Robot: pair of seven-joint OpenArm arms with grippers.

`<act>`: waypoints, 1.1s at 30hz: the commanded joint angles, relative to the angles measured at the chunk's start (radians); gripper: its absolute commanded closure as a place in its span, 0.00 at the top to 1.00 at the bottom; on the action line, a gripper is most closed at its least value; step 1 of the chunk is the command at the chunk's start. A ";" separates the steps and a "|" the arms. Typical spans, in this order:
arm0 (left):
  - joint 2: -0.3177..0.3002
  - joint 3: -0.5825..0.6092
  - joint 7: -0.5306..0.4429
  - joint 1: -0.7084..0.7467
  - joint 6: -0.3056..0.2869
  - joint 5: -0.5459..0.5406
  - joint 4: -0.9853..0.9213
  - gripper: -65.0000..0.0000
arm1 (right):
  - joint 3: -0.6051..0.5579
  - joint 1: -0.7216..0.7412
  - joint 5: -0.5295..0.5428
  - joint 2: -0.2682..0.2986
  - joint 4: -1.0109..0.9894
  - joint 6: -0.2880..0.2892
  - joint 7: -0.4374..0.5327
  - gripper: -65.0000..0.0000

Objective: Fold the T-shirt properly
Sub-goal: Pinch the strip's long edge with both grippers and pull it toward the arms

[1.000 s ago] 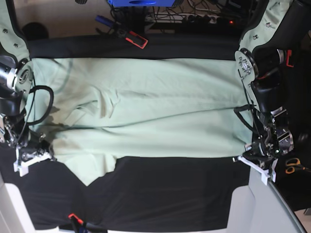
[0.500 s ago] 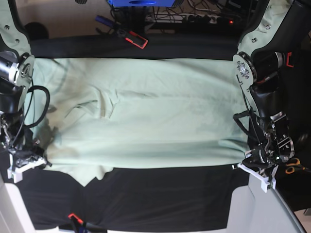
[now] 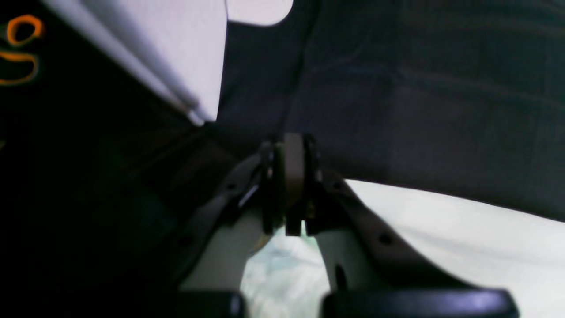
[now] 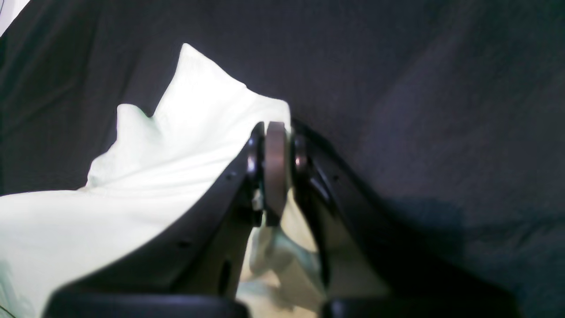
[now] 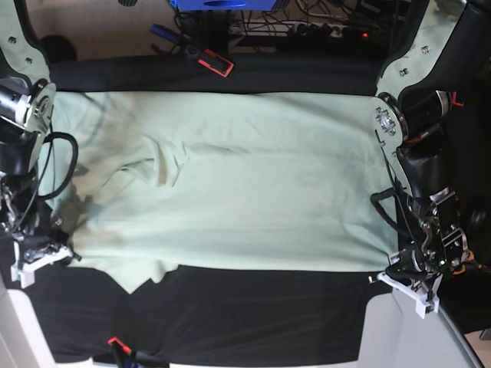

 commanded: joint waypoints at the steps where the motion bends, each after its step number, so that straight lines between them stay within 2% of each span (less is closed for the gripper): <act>1: -0.013 -0.001 -0.025 -0.034 0.000 0.001 0.021 0.00 | 0.000 0.028 0.010 0.020 0.034 0.006 0.032 0.00; 16: -0.015 -0.003 -0.026 -0.026 0.000 0.001 0.021 0.00 | -0.002 0.009 0.010 0.019 0.049 0.009 0.084 0.00; 18: -0.013 -0.003 -0.026 -0.026 0.000 0.001 0.021 0.00 | -0.002 0.002 0.010 0.020 0.049 0.027 0.083 0.00; 20: -0.012 -0.003 -0.026 -0.009 0.000 -0.001 0.021 0.00 | -0.002 -0.005 0.010 0.022 0.051 0.075 0.081 0.00; 23: -0.003 -0.003 -0.026 0.037 0.000 -0.001 0.071 0.00 | -0.002 -0.021 0.010 0.025 0.051 0.116 0.080 0.00; 27: 0.011 0.008 -0.026 0.115 0.000 -0.001 0.172 0.00 | -0.002 -0.035 0.010 0.027 0.052 0.127 0.080 0.00; 33: 0.022 0.008 -0.026 0.181 0.000 -0.001 0.199 0.00 | -0.002 -0.052 0.010 0.027 0.052 0.139 0.080 0.00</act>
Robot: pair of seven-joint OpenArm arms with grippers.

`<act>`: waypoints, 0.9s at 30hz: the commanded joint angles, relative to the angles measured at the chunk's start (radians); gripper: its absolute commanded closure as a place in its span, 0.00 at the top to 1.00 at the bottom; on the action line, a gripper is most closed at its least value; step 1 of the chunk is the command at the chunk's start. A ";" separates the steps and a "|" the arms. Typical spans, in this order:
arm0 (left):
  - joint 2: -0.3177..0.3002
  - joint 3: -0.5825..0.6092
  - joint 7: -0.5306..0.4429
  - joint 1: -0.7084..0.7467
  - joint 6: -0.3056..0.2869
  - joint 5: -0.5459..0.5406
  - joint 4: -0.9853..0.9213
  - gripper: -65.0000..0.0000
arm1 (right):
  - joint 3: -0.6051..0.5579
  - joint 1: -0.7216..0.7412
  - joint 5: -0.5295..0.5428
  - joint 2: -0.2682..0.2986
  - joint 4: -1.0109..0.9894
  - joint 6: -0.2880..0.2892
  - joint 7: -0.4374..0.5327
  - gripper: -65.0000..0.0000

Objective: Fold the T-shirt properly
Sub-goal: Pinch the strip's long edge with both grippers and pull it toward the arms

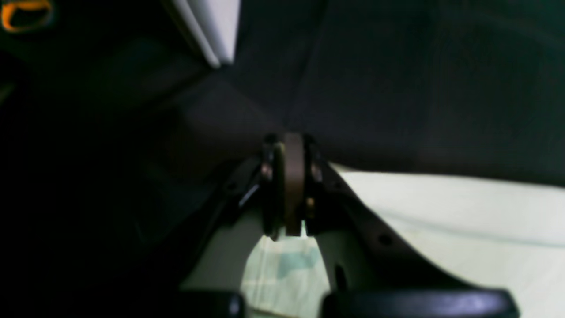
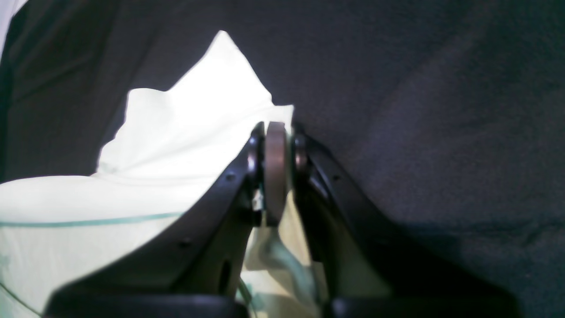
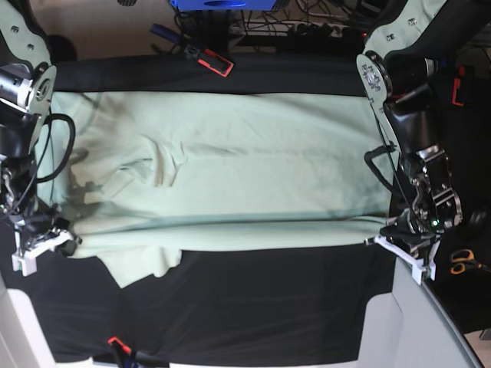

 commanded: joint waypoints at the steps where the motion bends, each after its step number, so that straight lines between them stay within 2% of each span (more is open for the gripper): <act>1: -0.011 0.001 -0.020 -0.012 -0.001 -0.001 0.030 0.00 | 0.001 0.017 0.013 0.018 0.022 0.022 0.024 0.00; 12: -0.009 0.002 -0.015 0.102 -0.001 -0.001 0.073 0.00 | 0.002 -0.103 0.013 0.013 0.208 0.028 -0.077 0.00; 22: 0.004 0.002 -0.013 0.223 -0.001 -0.001 0.114 0.00 | 0.008 -0.138 0.013 0.012 0.211 0.028 -0.109 0.00; 27: 0.003 0.002 -0.013 0.232 -0.001 -0.001 0.142 0.00 | 0.010 -0.160 0.014 0.010 0.205 0.025 -0.111 0.00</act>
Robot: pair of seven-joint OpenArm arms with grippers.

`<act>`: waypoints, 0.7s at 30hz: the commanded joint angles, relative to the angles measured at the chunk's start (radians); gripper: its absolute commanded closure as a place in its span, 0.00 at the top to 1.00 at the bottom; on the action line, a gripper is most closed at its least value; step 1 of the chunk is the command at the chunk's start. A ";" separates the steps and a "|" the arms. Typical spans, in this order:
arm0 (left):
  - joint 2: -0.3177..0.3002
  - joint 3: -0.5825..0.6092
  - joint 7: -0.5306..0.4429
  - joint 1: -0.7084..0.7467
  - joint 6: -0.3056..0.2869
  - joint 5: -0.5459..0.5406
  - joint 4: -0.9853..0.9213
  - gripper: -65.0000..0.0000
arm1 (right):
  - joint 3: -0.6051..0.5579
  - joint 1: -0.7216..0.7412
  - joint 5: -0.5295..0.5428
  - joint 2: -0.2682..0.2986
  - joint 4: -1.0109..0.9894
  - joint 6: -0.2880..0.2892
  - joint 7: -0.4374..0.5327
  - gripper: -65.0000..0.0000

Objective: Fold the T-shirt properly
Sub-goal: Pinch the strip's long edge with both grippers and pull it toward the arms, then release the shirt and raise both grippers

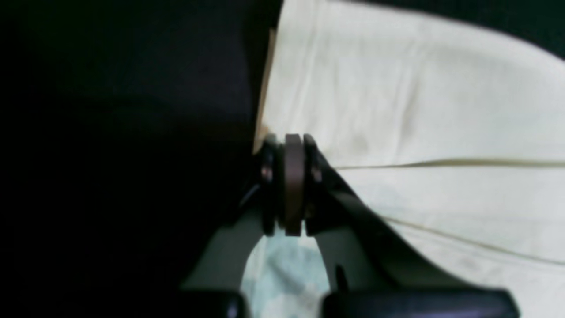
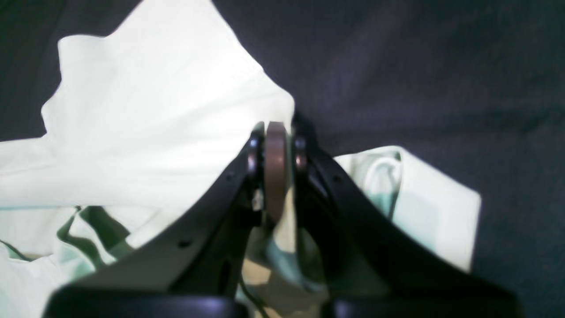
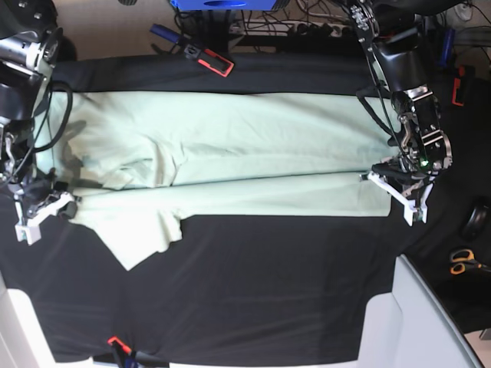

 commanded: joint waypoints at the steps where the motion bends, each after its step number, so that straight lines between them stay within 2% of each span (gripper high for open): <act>1: -0.013 0.000 -0.016 -0.018 0.002 0.001 0.020 0.00 | 0.007 0.015 0.018 0.019 0.016 0.001 0.020 0.00; 3: -0.013 0.000 -0.018 -0.021 0.002 0.001 0.020 0.00 | 0.007 0.007 0.018 0.017 0.016 0.001 0.020 0.01; 5: -0.013 0.000 -0.016 -0.021 0.002 0.001 0.020 0.00 | 0.008 0.005 0.020 0.017 0.016 0.001 -0.011 0.10; 7: -0.013 0.012 -0.012 -0.021 0.002 0.007 0.020 0.00 | 0.044 0.005 0.020 0.017 0.023 0.001 -0.048 0.24; 9: -0.016 0.051 -0.007 -0.018 0.002 0.008 0.023 0.09 | 0.084 0.005 0.020 0.017 0.023 0.001 -0.072 0.35; 12: -0.017 0.057 0.054 -0.014 0.002 0.001 0.083 0.36 | 0.094 0.009 0.020 0.019 0.043 0.001 -0.083 0.47; 14: -0.017 0.048 0.083 -0.001 0.002 0.001 0.150 0.51 | 0.094 0.001 0.018 0.019 0.101 0.001 -0.086 0.50; 16: -0.017 0.045 0.114 -0.001 0.002 0.001 0.221 0.59 | 0.094 -0.014 0.018 0.019 0.164 0.001 -0.104 0.51; 21: -0.022 0.045 0.185 -0.009 0.002 0.008 0.355 0.60 | 0.070 0.027 0.014 0.017 0.208 0.001 -0.121 0.51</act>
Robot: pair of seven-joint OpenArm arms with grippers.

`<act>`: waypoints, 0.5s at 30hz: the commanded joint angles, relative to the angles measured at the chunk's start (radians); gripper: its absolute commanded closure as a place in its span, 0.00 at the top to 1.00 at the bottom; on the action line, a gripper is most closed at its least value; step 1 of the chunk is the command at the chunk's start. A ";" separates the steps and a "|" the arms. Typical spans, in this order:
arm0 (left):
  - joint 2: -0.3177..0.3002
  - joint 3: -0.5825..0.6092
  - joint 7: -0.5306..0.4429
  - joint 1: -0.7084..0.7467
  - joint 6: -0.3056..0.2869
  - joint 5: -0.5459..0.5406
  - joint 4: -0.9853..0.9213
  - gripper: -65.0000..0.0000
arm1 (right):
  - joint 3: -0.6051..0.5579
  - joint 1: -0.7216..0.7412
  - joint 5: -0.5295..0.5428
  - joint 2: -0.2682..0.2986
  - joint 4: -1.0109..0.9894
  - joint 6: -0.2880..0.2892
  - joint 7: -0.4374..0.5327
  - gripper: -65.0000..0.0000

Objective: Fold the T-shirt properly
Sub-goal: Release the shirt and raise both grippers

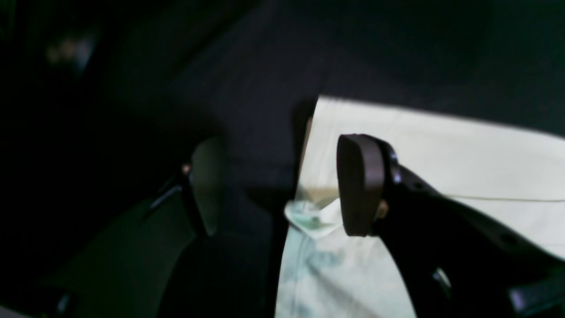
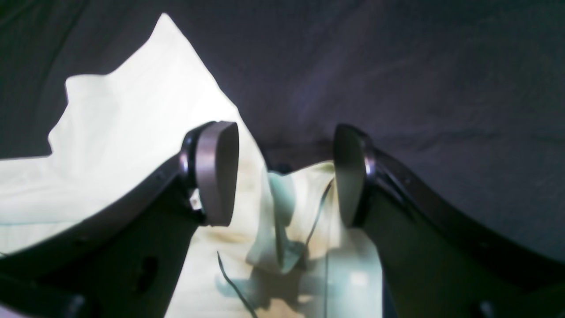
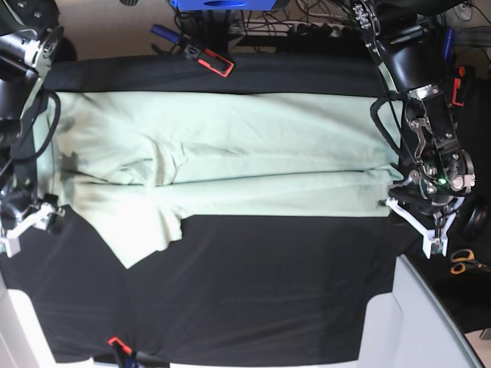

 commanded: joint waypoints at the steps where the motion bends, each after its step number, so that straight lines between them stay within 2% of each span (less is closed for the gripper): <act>1: -0.021 -0.001 -0.008 -0.011 0.004 0.003 0.038 0.60 | -0.037 0.044 0.016 0.014 0.003 0.009 0.025 0.51; 5: -0.032 -0.030 -0.010 0.045 0.004 0.003 0.107 0.60 | -0.192 0.144 0.016 0.021 -0.131 0.009 0.075 0.51; 10: -0.028 -0.190 -0.013 0.144 0.004 -0.005 0.191 0.59 | -0.295 0.279 0.016 0.020 -0.360 0.009 0.175 0.52; 15: -0.033 -0.313 -0.016 0.266 0.002 -0.005 0.290 0.59 | -0.398 0.403 0.016 0.021 -0.631 0.009 0.344 0.76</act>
